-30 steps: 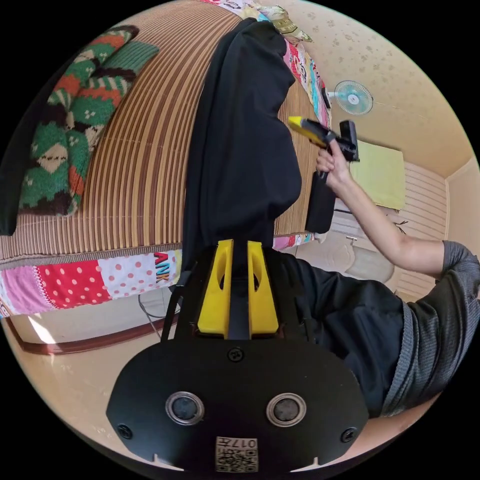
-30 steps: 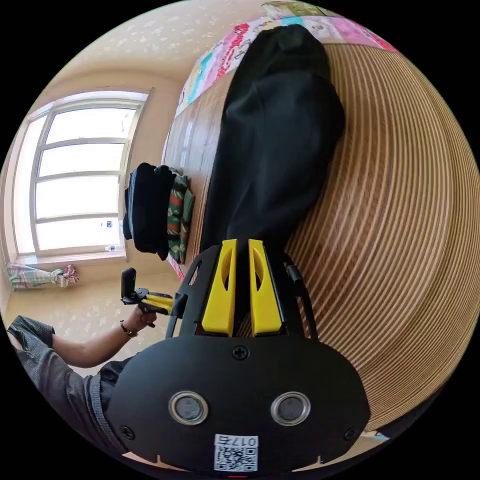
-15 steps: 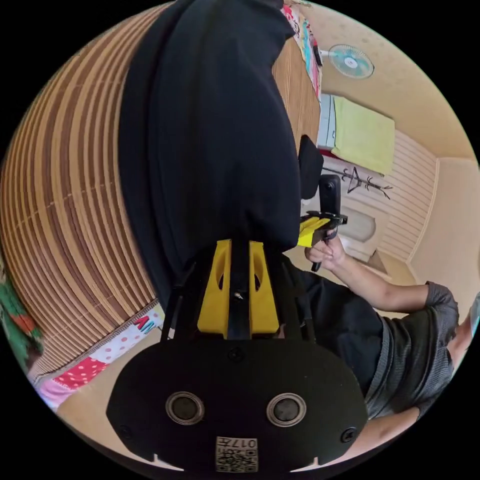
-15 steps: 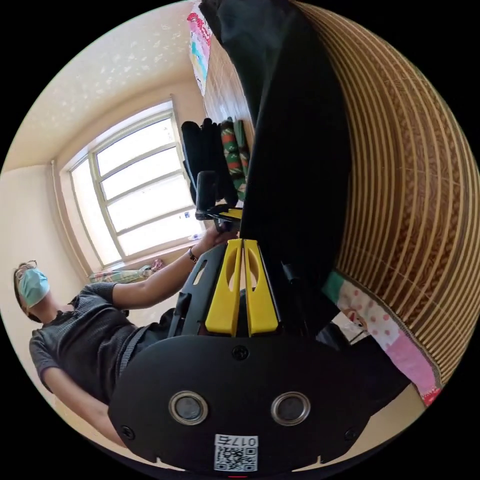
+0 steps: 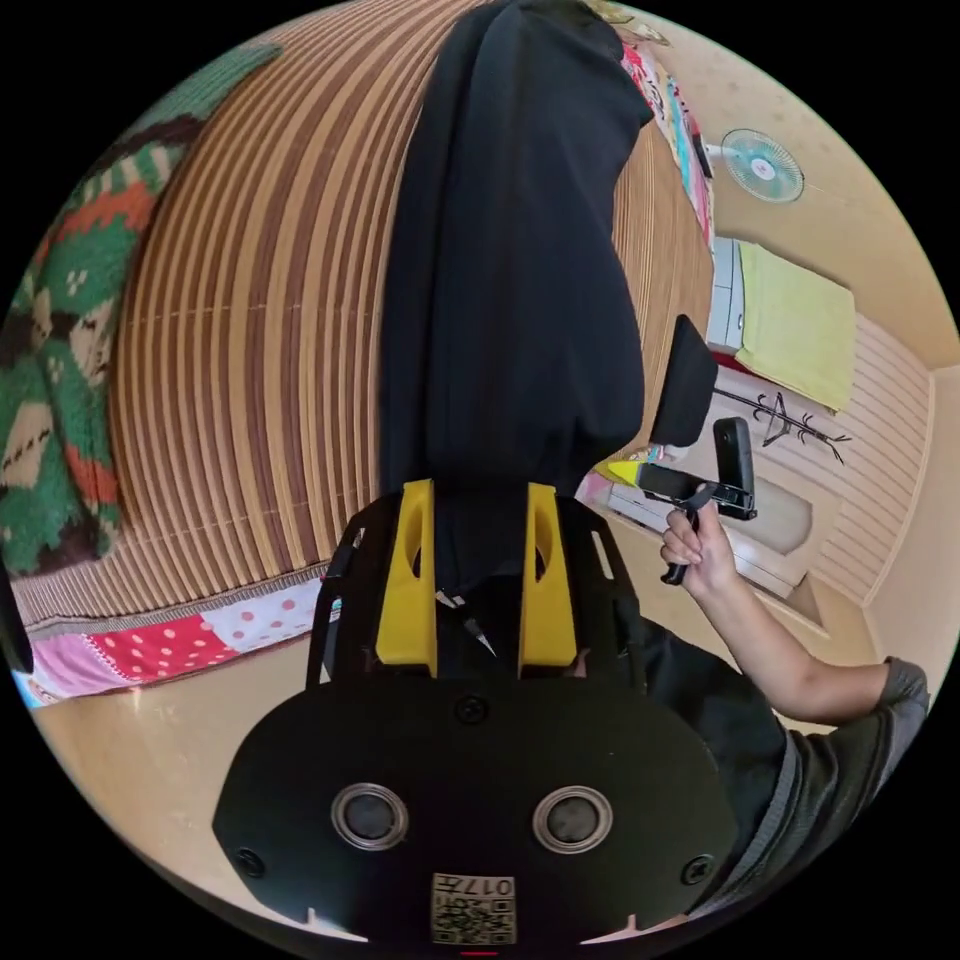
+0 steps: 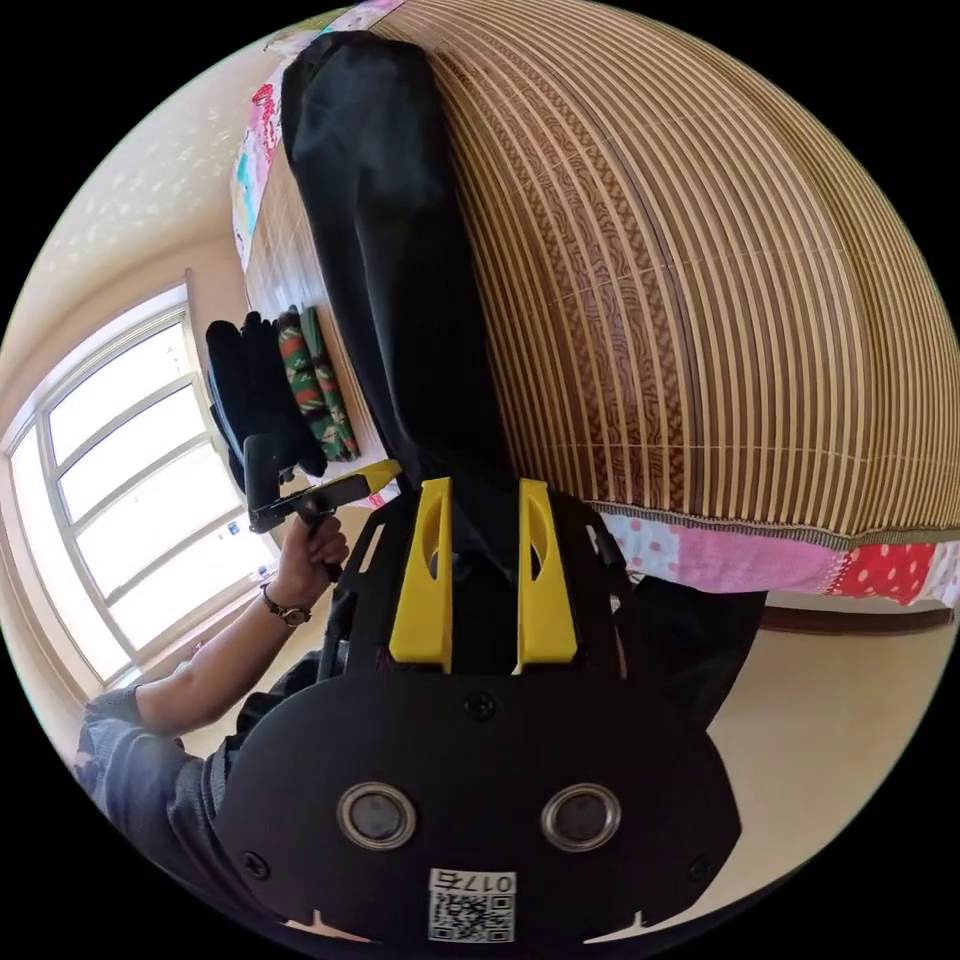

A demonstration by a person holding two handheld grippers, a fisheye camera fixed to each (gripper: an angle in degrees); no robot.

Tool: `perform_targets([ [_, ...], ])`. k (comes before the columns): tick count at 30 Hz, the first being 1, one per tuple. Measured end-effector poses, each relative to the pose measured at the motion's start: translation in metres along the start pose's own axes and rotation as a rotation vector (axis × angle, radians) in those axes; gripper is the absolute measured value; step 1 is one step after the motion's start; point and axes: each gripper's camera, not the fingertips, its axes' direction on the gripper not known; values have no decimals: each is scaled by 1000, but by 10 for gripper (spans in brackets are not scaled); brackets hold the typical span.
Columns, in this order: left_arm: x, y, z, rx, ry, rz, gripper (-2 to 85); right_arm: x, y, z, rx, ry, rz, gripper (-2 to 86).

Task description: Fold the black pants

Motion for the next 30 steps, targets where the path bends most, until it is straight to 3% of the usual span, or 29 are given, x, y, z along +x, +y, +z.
perform_targets([
  [4,13,-37,5,-132,-48,-7,66,-14,-8,7,-55,50,-52,157],
  [8,16,-56,-1,-243,-22,56,51,-26,-14,20,-159,-92,-162,65],
  [12,20,-51,-25,-292,305,260,35,-43,1,19,-203,-417,-345,33],
  [14,11,-43,-35,-280,392,288,32,-38,6,21,-207,-521,-330,29],
  [16,-11,-33,-43,-228,269,218,28,-28,9,29,-229,-411,-238,27],
  [18,-28,-28,-43,-192,169,133,21,-14,7,43,-299,-23,-51,26],
  [20,-38,-26,-39,-156,165,56,15,-15,3,42,-299,142,23,27],
  [26,-33,-41,-20,-176,150,3,7,-87,-36,-31,54,156,-95,66],
  [30,-22,-56,-3,-293,245,60,6,-164,-107,-61,202,107,-248,77],
])
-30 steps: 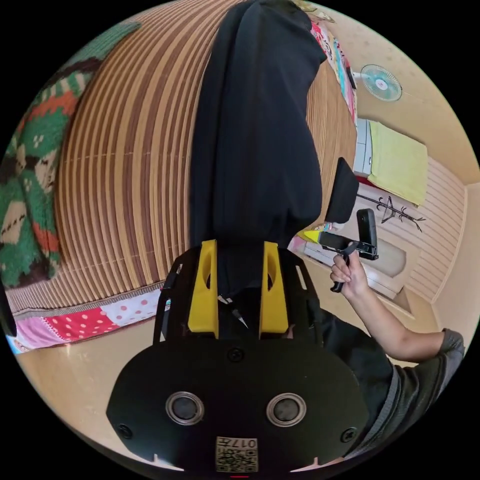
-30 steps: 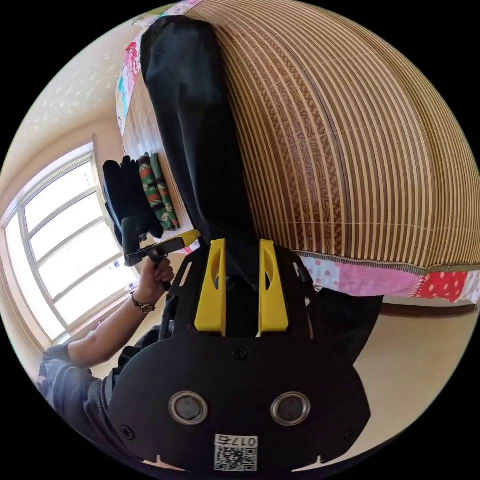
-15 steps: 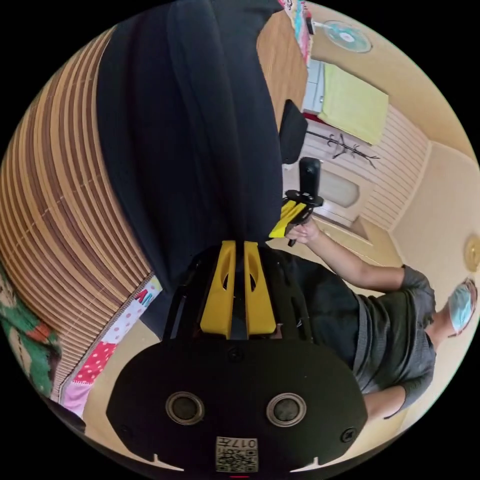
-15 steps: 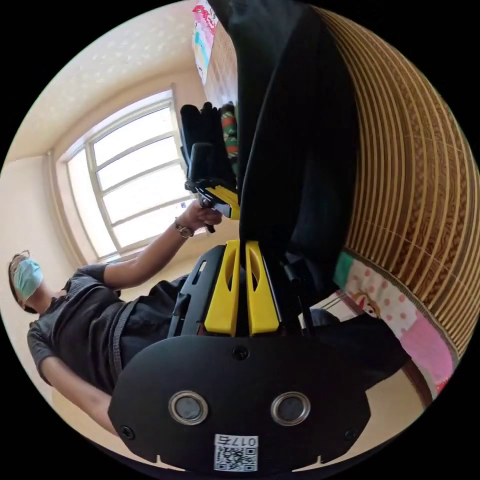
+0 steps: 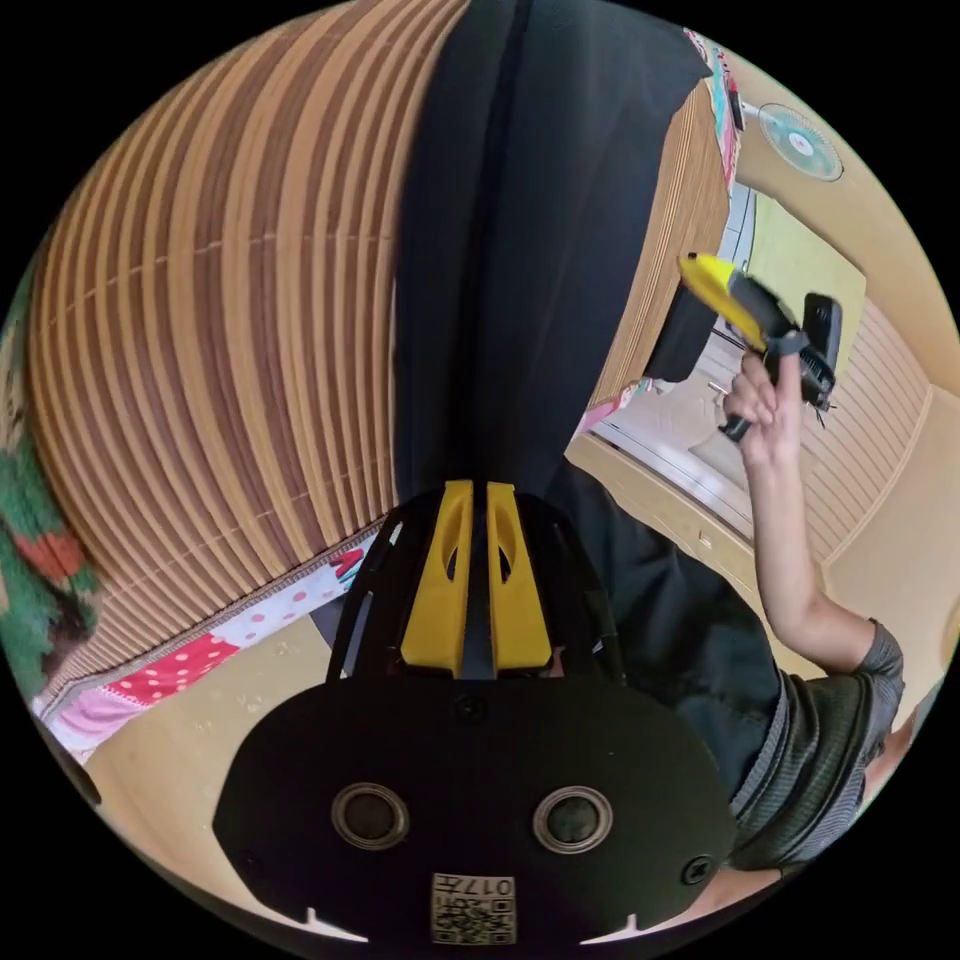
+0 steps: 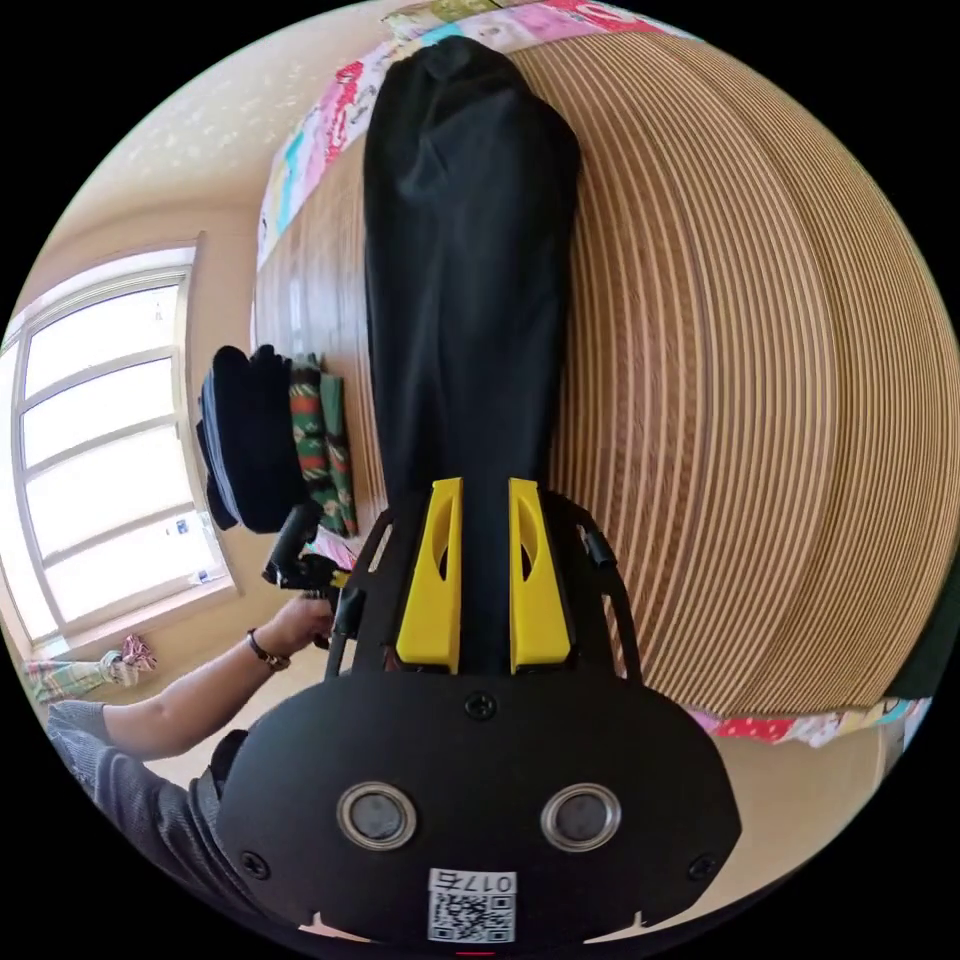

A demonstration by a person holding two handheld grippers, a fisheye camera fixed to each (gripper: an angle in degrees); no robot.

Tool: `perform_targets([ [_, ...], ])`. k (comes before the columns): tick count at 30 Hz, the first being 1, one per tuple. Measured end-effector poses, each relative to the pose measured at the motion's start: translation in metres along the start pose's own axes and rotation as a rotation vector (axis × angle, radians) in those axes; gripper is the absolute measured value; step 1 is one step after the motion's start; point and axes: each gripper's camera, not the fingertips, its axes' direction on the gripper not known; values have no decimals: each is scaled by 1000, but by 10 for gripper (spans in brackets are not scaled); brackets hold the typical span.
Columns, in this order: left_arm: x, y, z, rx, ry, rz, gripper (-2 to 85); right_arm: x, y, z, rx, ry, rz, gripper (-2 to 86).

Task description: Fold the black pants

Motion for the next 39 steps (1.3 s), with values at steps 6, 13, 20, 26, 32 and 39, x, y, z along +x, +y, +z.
perform_targets([
  [6,-11,-1,-1,-7,-6,18,7,-92,-141,21,32,26,-159,90],
  [13,-30,26,-5,85,103,57,8,-132,-219,87,-131,151,-49,56],
  [20,-60,66,-9,201,286,79,10,-169,-180,92,61,86,-11,18],
  [26,-69,73,-3,198,320,79,12,-186,-159,114,53,360,-50,82],
  [32,-75,64,14,140,342,61,12,-212,-150,125,21,569,-171,61],
  [39,-74,66,26,105,331,70,12,-193,-141,137,-37,466,-174,97],
])
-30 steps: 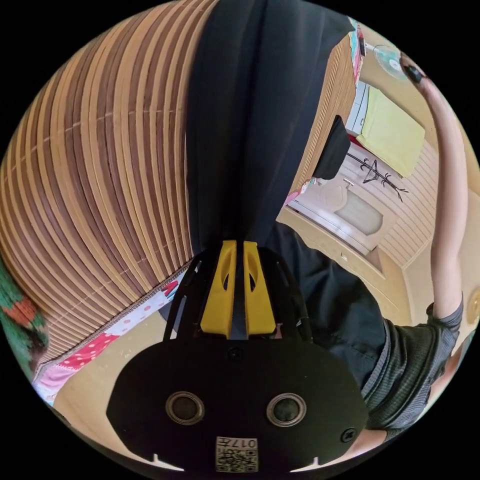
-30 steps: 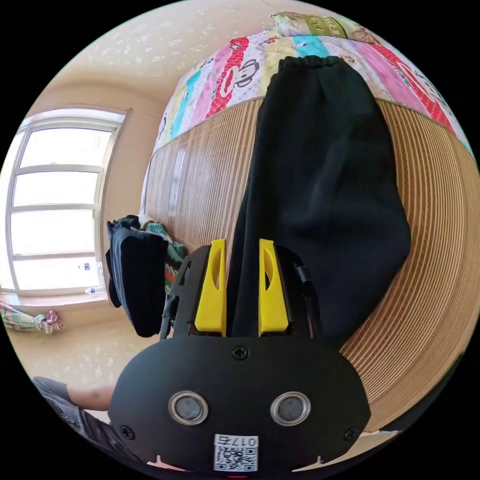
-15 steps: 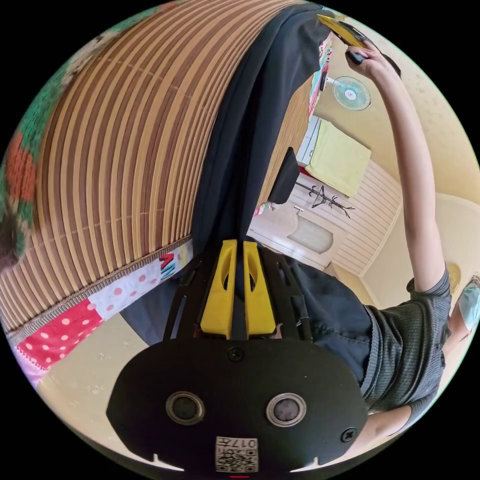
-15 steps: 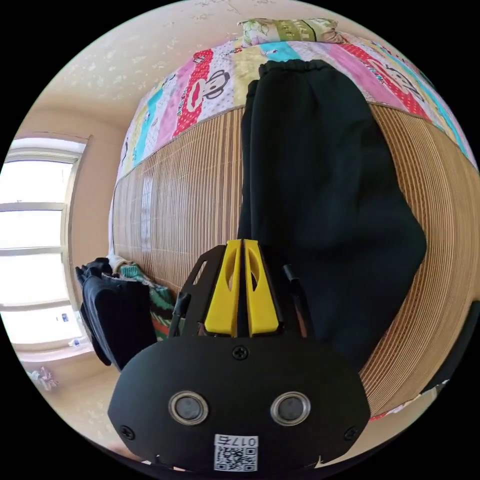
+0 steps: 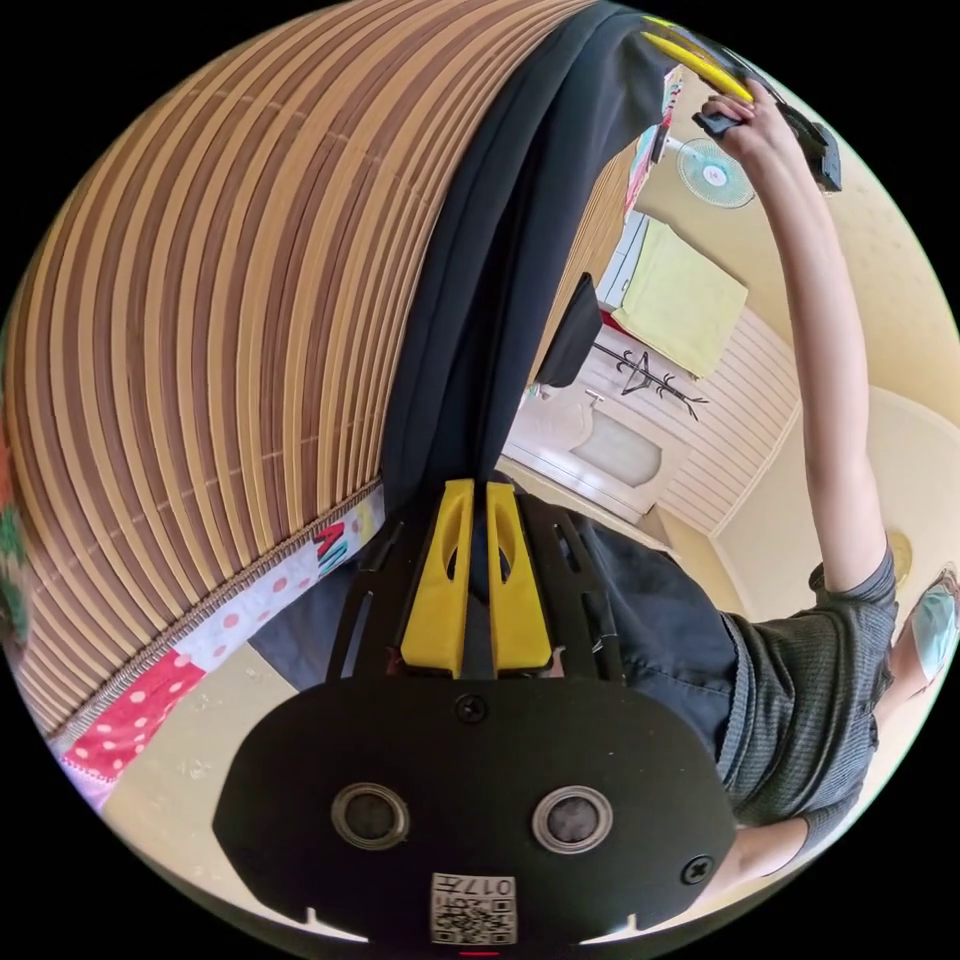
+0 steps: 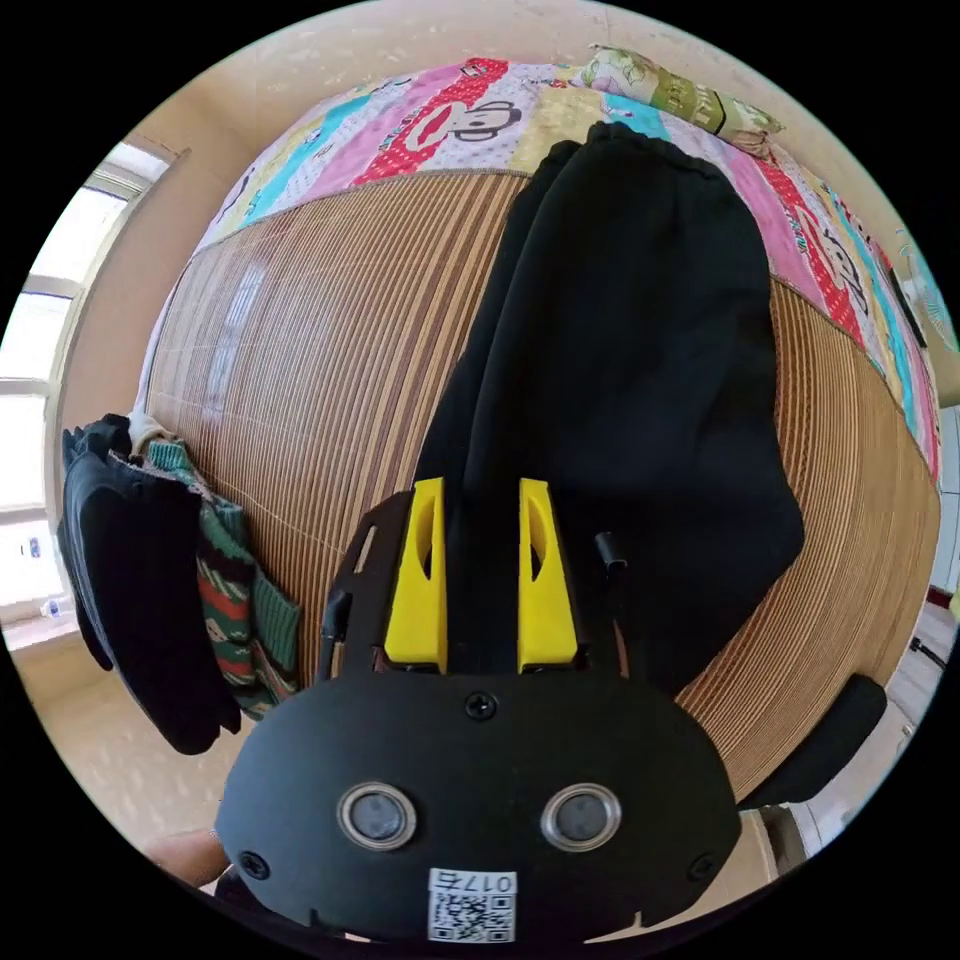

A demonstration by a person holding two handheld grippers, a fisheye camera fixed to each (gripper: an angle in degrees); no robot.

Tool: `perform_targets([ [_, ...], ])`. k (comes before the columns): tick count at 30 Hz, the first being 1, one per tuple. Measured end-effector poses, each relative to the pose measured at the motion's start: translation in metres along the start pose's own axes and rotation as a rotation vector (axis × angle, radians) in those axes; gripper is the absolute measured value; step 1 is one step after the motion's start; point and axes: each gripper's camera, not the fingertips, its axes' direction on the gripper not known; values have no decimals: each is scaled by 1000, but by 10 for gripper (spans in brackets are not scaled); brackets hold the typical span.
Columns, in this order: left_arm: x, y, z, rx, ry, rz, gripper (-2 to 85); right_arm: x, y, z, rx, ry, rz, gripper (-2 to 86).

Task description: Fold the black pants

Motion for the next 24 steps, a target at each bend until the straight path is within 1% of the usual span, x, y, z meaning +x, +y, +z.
perform_targets([
  [2,-2,1,3,-8,3,-6,12,-1,0,-3,-1,76,-7,71],
  [4,-1,5,6,-9,3,3,12,-1,3,-11,18,49,-7,48],
  [6,3,10,7,-1,-2,33,13,3,18,-29,128,-26,5,38],
  [9,8,23,11,10,-32,100,13,15,33,-29,188,-119,14,33],
  [15,-7,41,21,37,-154,27,24,54,28,-2,28,-316,-24,37],
  [17,-13,45,24,59,-133,5,32,69,35,-5,10,-353,-29,40],
  [20,-14,52,28,85,-124,13,40,99,71,-19,65,-405,-23,53],
  [22,-2,61,29,113,-202,53,50,118,106,-26,94,-416,-5,62],
  [24,10,68,28,143,-282,79,62,145,162,-27,99,-425,38,70],
])
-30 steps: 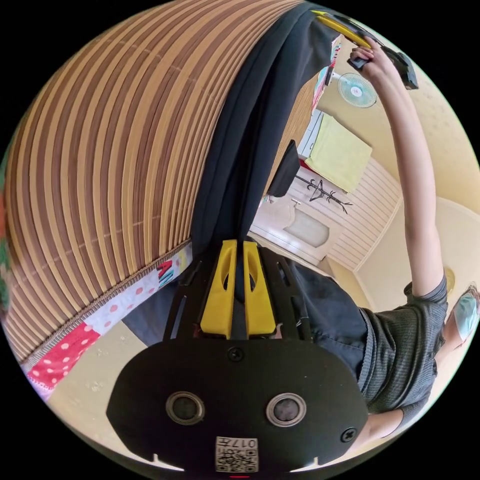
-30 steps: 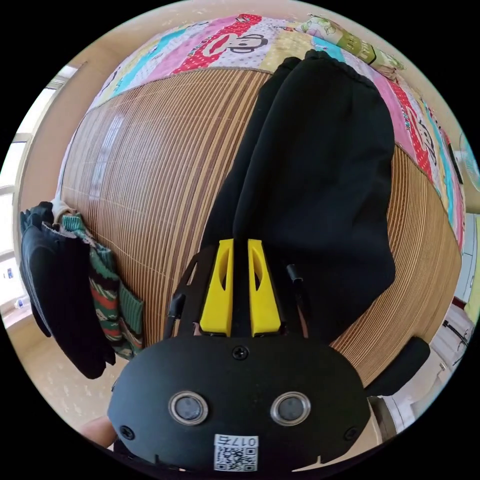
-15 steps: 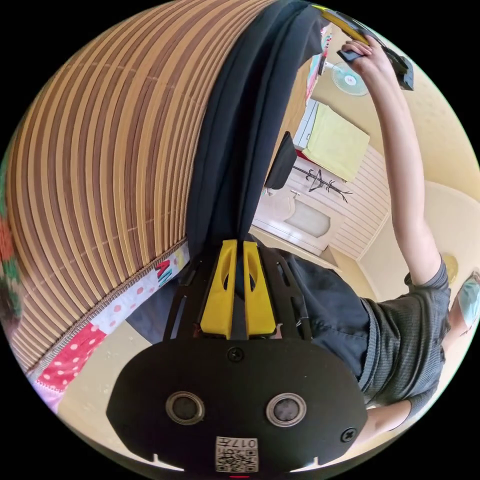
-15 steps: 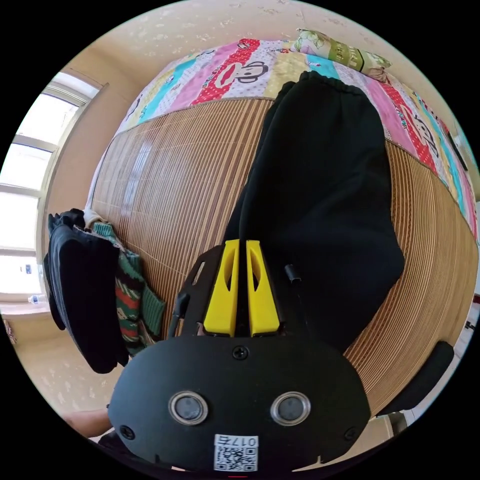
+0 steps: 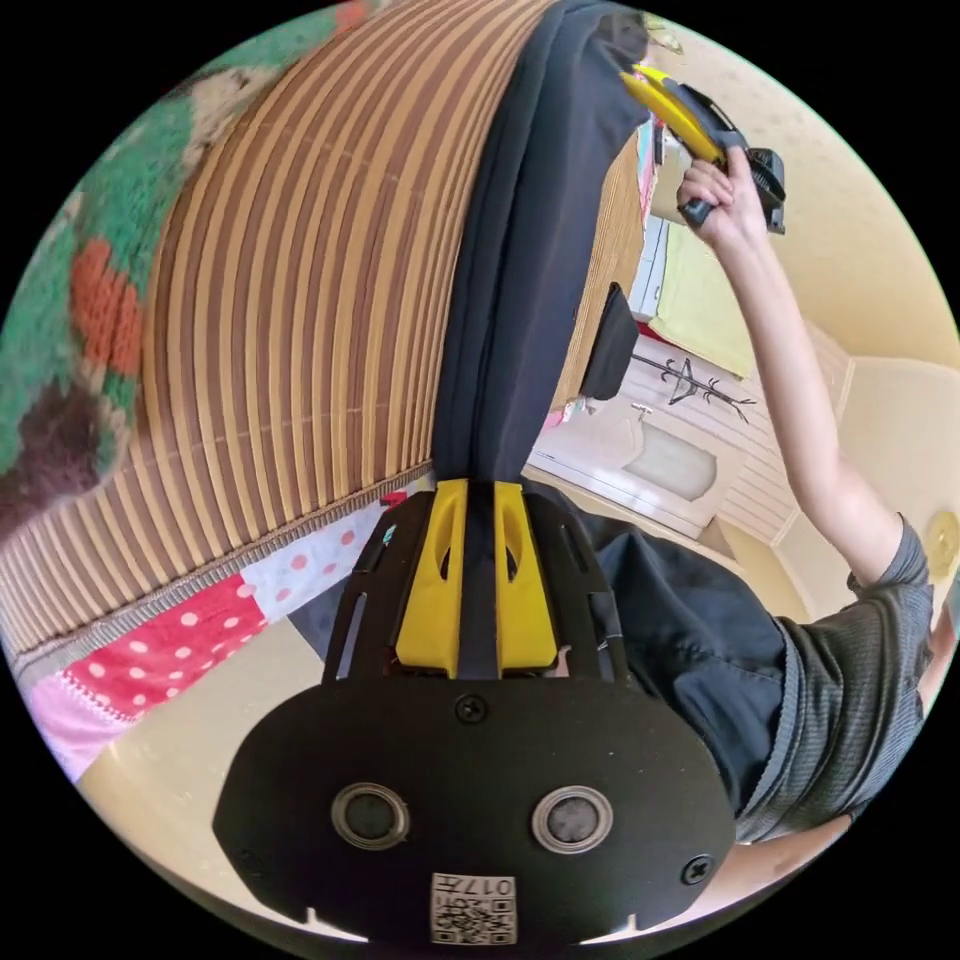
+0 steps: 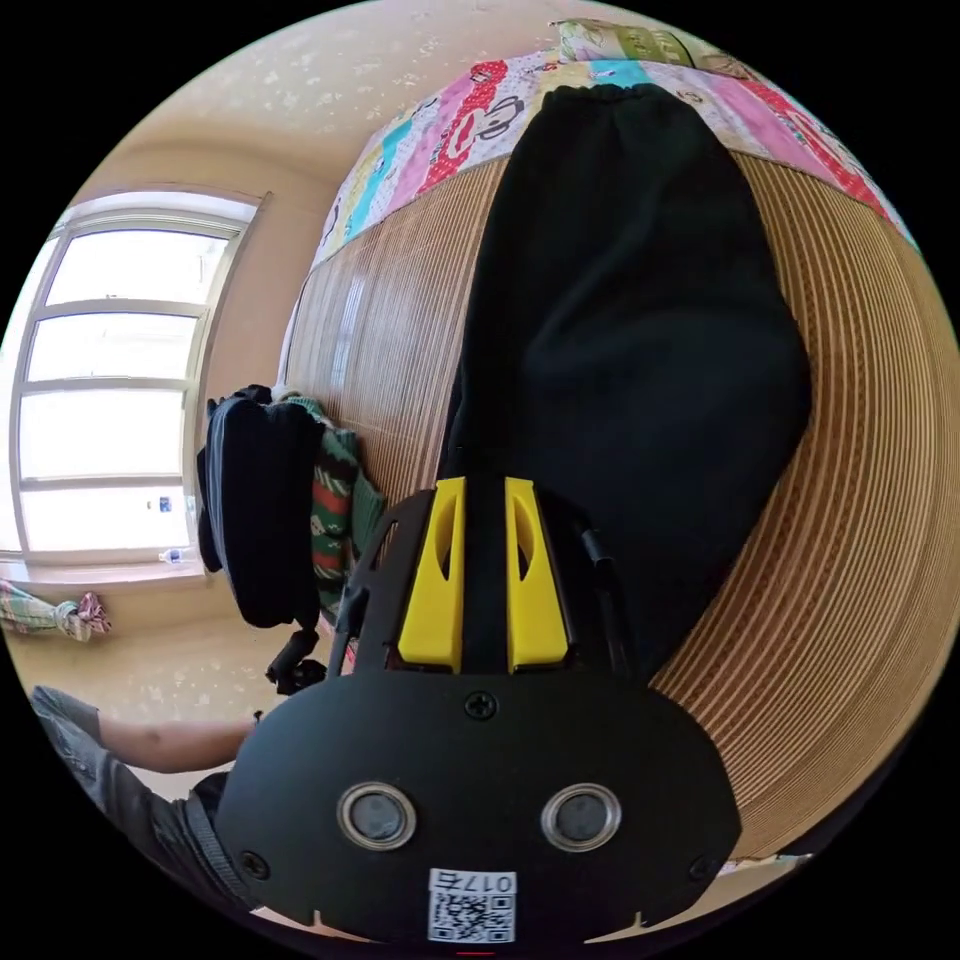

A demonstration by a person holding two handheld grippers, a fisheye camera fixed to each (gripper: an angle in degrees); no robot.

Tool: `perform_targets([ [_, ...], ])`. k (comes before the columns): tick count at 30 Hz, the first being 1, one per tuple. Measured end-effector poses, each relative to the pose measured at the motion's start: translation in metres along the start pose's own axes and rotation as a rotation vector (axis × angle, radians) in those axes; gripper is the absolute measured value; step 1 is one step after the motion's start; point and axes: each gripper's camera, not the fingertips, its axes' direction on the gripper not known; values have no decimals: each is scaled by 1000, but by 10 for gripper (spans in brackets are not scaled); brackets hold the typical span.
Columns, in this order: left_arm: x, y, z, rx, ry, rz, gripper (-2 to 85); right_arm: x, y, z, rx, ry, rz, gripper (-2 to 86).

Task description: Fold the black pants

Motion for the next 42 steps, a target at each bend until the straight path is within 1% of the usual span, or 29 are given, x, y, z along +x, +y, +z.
perform_targets([
  [1,7,5,-5,28,-61,5,76,7,15,-3,-5,-1,13,72],
  [3,17,11,-11,78,-134,19,105,37,75,-9,-55,-4,95,79],
  [5,22,15,-14,109,-151,27,118,57,119,-10,-106,-23,156,85],
  [7,20,10,-4,80,-125,22,140,72,160,-8,-155,-51,203,92],
  [9,18,4,10,23,-121,30,147,87,206,2,-248,-112,240,105],
  [10,18,2,19,-14,-133,35,141,89,216,6,-277,-128,242,110],
  [12,15,-3,37,-94,-162,13,116,95,246,28,-410,-182,232,131],
  [13,13,-4,44,-118,-184,-9,105,97,252,34,-444,-190,228,136],
  [15,13,-4,49,-121,-212,-29,89,103,266,56,-542,-203,203,155],
  [17,12,-4,49,-126,-204,-47,73,113,268,68,-568,-209,203,167],
  [18,9,-4,48,-140,-149,-57,65,123,268,76,-573,-243,219,173],
  [19,4,-5,49,-164,-45,-66,58,129,267,80,-576,-272,233,175],
  [20,2,-5,49,-180,21,-68,56,142,266,89,-584,-345,276,180],
  [21,0,-5,52,-216,157,-67,52,155,267,96,-587,-422,319,185],
  [22,0,-3,54,-255,261,-62,50,160,268,98,-588,-456,331,182],
  [23,2,-2,55,-275,297,-54,50,166,271,99,-588,-516,325,178],
  [25,17,4,54,-355,349,13,46,165,278,92,-576,-648,224,128],
  [26,21,6,53,-375,358,35,46,161,285,82,-560,-739,153,67],
  [27,31,9,50,-414,402,79,44,155,293,70,-563,-801,89,30],
  [28,42,14,46,-455,456,121,44,152,297,63,-564,-833,52,24],
  [30,60,21,39,-514,529,189,43,137,313,26,-544,-976,-88,8],
  [32,77,26,29,-543,565,266,42,131,320,-4,-499,-1078,-163,4],
  [33,86,27,22,-536,571,304,42,130,320,-21,-462,-1122,-186,3],
  [35,91,20,10,-491,567,321,42,135,311,-41,-387,-1138,-199,3],
  [38,89,-8,-21,-304,609,348,42,152,270,-65,-239,-1110,-204,9],
  [40,79,-41,-56,-74,700,331,42,164,232,-75,-134,-1106,-188,18],
  [41,75,-50,-65,-6,709,309,42,171,204,-82,-63,-1088,-172,26],
  [42,68,-66,-86,142,706,251,45,176,176,-89,-7,-1037,-147,41],
])
